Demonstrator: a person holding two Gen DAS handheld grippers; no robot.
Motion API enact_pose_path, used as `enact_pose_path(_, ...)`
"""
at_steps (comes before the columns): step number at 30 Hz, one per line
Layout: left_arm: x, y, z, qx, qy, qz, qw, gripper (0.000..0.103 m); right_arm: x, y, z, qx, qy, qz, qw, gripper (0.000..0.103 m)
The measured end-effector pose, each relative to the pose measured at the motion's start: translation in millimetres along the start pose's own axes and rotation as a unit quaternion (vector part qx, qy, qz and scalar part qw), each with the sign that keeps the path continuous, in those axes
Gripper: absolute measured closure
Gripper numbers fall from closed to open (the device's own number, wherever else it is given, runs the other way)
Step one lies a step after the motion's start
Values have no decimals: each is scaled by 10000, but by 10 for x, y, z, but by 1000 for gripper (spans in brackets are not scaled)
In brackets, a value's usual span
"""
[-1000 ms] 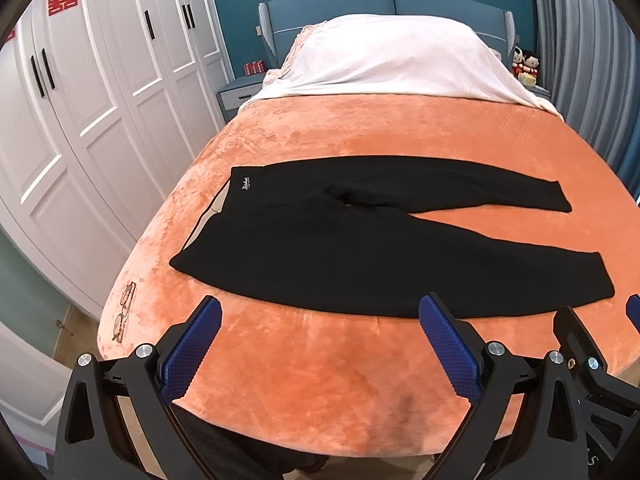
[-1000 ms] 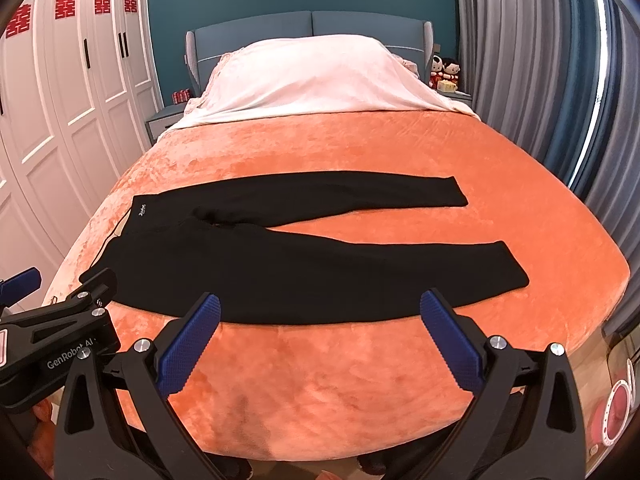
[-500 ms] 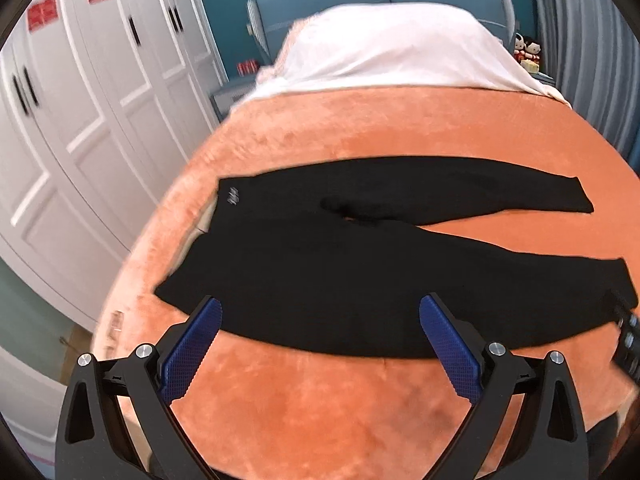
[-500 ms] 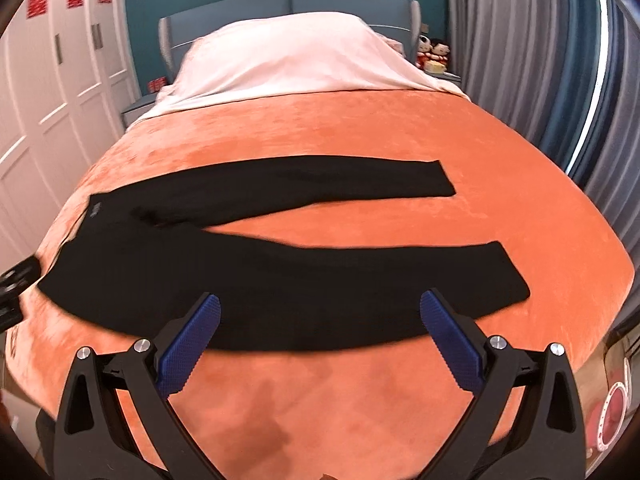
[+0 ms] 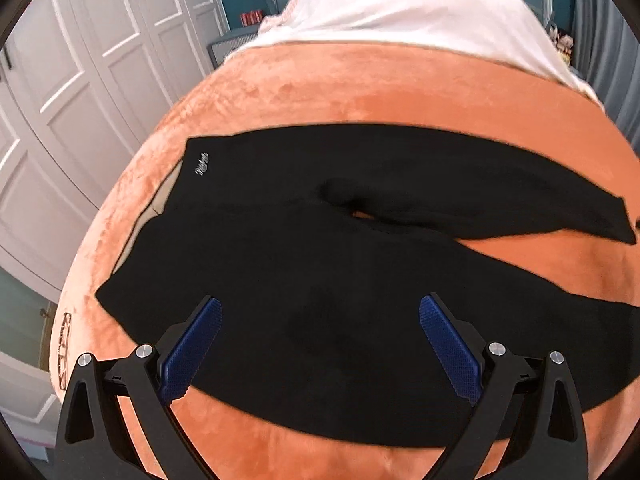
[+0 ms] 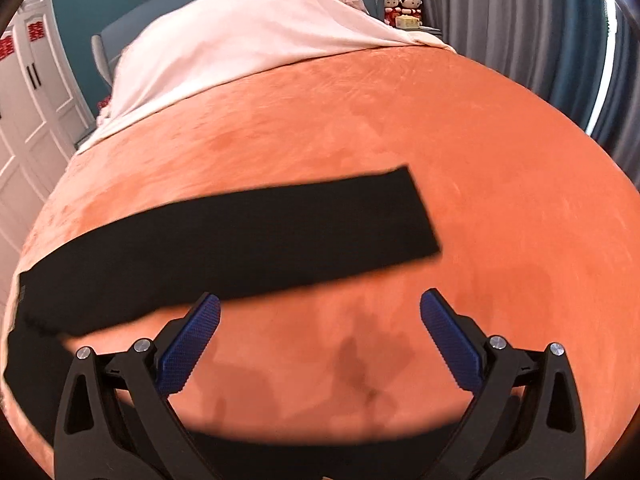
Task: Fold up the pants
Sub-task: 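Grasp the waistband with the left tool while the right tool grasps the leg hem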
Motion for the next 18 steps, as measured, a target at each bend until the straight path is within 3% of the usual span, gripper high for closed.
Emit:
enact_pose_path(3, 142, 23, 12, 132, 191, -65, 9997, 6, 352, 318, 193, 113, -77, -17, 9999, 5)
enact_pose_path(7, 311, 82, 64, 236, 175, -100, 9995, 6, 694, 621, 334, 213, -47, -60, 9997, 5)
enact_pose_path(11, 468, 104, 134, 293, 67, -207, 9993, 5, 1046, 672, 429, 131, -149, -375, 9991, 5)
enact_pose_path(13, 546, 138, 146, 240, -96, -253, 9993, 5, 1169, 639, 452, 109, -205, -538, 9983, 15)
enact_pose_path(14, 583, 178, 125, 177, -174, -263, 9993, 5, 1237, 600, 446, 98, -143, -676, 9976, 33)
enact_pose_path(16, 625, 271, 51, 69, -226, -201, 9995, 5, 1255, 571, 440, -33, -258, -648, 9976, 35)
enact_pose_path(18, 703, 426, -126, -138, -243, -144, 9995, 5, 1230, 557, 407, -46, -205, -616, 9979, 54)
Point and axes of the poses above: each gripper's, at about its wrist camera, not at the fingertips, and x roughly the way its jaws point, z to its right, y to its top, the point moved 9 cm from there along x, roughly the way its jaws point, and after that the axes turned 1 degree about y, right-handed, at the moved point
